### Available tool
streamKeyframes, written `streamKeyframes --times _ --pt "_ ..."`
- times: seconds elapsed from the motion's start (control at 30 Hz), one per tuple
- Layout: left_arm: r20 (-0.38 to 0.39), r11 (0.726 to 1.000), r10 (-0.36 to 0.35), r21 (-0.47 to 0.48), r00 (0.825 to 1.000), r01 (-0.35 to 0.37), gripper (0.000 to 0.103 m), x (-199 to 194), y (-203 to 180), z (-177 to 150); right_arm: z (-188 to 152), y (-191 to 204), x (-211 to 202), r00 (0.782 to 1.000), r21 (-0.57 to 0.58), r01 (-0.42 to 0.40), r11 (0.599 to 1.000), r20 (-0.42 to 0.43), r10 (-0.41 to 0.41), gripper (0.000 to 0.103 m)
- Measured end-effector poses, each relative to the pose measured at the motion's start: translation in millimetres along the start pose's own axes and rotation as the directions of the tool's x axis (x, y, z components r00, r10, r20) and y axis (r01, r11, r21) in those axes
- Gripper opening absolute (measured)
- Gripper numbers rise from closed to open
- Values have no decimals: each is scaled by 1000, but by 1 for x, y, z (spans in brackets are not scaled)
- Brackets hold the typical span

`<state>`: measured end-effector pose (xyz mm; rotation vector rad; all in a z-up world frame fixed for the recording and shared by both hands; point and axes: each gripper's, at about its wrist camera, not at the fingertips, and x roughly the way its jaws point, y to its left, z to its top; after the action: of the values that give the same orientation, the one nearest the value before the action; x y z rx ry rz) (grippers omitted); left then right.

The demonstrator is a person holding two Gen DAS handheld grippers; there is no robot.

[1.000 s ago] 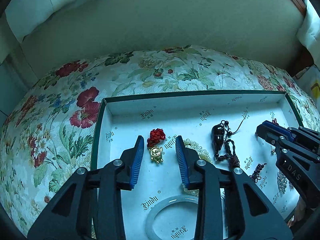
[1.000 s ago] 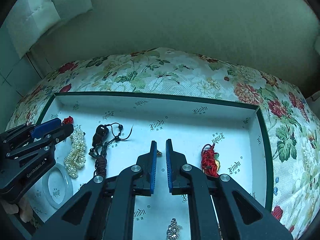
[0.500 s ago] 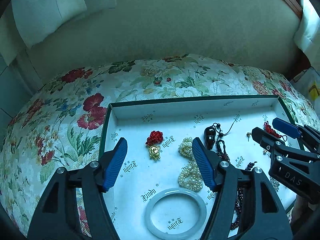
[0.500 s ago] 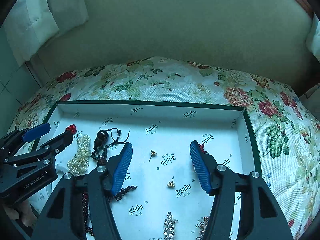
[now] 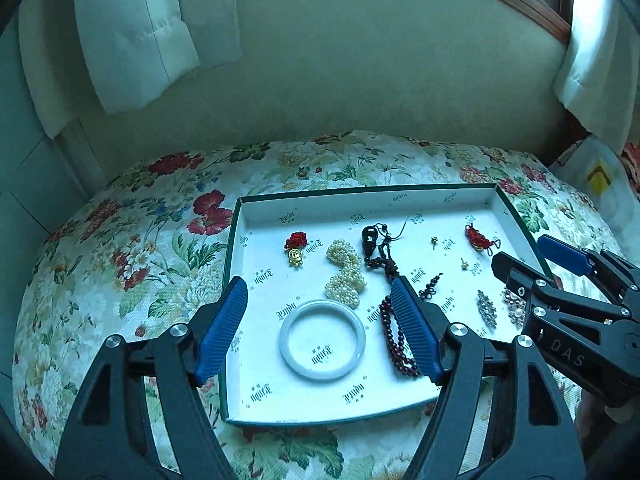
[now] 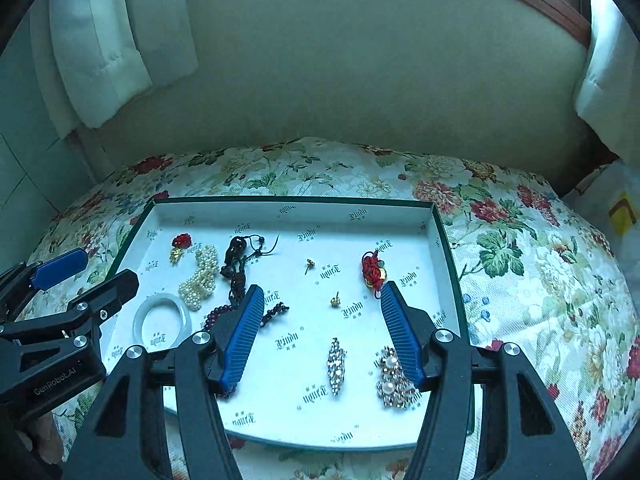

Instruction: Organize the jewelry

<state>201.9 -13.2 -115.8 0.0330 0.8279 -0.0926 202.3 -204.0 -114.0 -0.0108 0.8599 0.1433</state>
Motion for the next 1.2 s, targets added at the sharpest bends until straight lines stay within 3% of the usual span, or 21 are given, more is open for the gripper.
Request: streamKeyframes --times 0.4,0.47,0.63,1.2 --pt "97 1000 0 4 995 0 75 -100 -15 -24 -23 11 -101 994 -26 -1 1000 113 4 63" --pt "113 1000 2 4 994 -2 80 -117 -18 -28 -28 12 -118 991 -30 3 1000 136 1 66" --pt "152 1000 -5 -6 988 6 81 -153 -23 -40 -39 13 -154 983 -40 4 999 184 4 67" --pt "213 999 -3 -32 977 10 81 -215 -25 -66 -66 25 -215 963 -49 4 999 270 9 67"
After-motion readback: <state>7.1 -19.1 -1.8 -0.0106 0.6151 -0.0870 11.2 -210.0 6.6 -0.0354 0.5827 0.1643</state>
